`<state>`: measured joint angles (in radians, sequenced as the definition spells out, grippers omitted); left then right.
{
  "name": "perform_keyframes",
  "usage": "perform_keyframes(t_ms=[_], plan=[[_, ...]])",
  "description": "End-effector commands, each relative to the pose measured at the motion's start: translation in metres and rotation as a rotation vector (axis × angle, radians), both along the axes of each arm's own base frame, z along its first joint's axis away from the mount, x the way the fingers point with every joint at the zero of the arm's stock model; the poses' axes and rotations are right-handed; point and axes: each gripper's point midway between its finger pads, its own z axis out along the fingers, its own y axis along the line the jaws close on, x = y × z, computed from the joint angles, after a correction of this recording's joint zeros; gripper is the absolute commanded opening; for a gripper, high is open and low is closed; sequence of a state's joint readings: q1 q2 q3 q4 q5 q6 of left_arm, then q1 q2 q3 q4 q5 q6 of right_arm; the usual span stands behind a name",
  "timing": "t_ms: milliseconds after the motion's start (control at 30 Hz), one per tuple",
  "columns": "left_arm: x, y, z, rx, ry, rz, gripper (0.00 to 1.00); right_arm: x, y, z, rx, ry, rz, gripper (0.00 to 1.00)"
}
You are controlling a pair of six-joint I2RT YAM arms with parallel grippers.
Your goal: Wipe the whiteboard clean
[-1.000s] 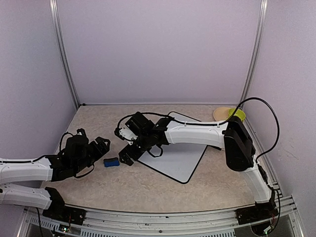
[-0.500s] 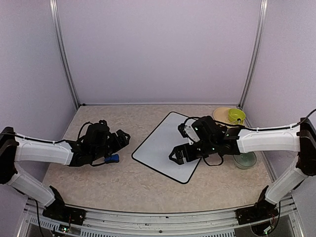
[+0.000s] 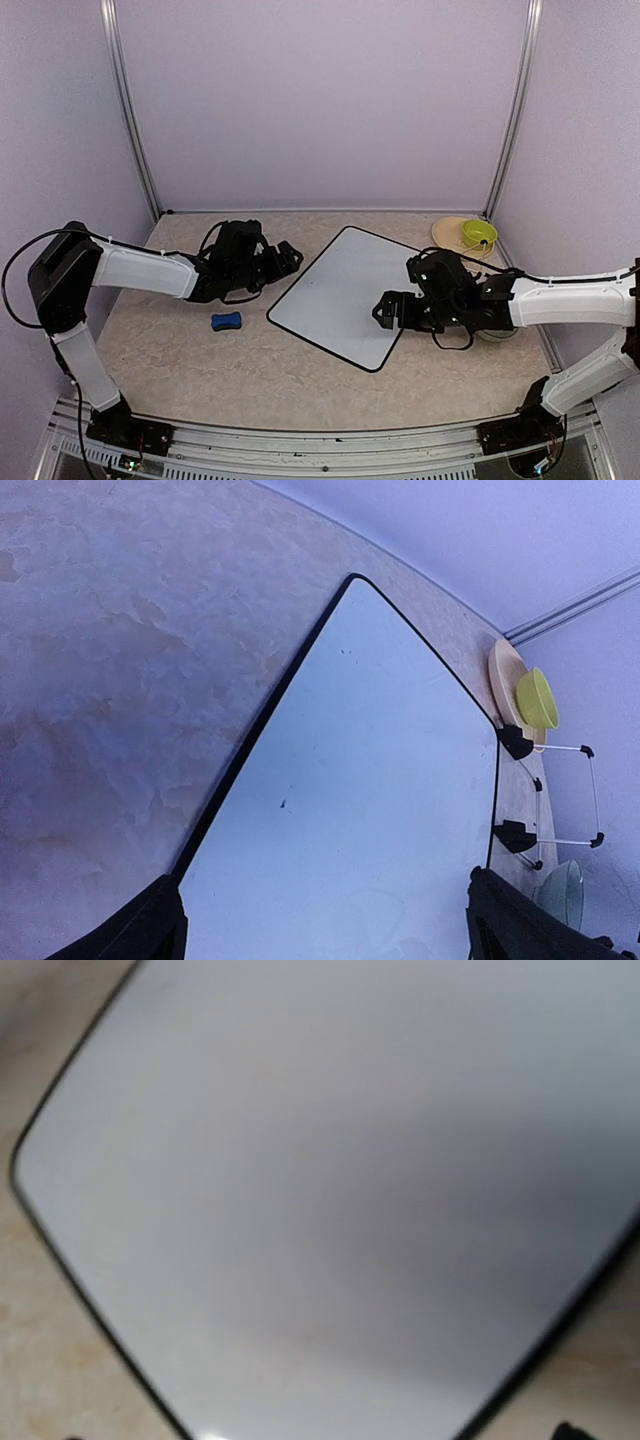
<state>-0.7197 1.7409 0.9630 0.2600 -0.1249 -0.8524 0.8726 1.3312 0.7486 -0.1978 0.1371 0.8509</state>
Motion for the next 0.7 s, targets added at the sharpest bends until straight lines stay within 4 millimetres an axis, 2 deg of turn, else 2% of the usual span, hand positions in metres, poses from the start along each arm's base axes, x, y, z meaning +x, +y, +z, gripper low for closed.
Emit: perform_keyframes(t_ms=[0, 233, 400, 567, 667], plan=[[0.019, -0.008, 0.004, -0.041, -0.015, -0.081, 0.95, 0.011, -0.019, -0.002, 0.029, 0.042, -0.16, 1.0], [0.041, -0.018, -0.019, -0.035, 0.025, -0.155, 0.99, 0.024, -0.029, -0.015, 0.058, 0.112, -0.23, 1.0], [0.046, -0.032, -0.044, -0.019, 0.1, -0.246, 0.99, 0.035, -0.045, -0.034, 0.059, 0.208, -0.312, 0.99], [0.052, -0.028, -0.055, 0.034, 0.146, -0.278, 0.99, 0.047, -0.039, -0.033, 0.078, 0.217, -0.33, 0.99], [0.051, -0.03, -0.061, 0.038, 0.184, -0.331, 0.99, 0.053, -0.036, -0.04, 0.082, 0.237, -0.354, 0.99]])
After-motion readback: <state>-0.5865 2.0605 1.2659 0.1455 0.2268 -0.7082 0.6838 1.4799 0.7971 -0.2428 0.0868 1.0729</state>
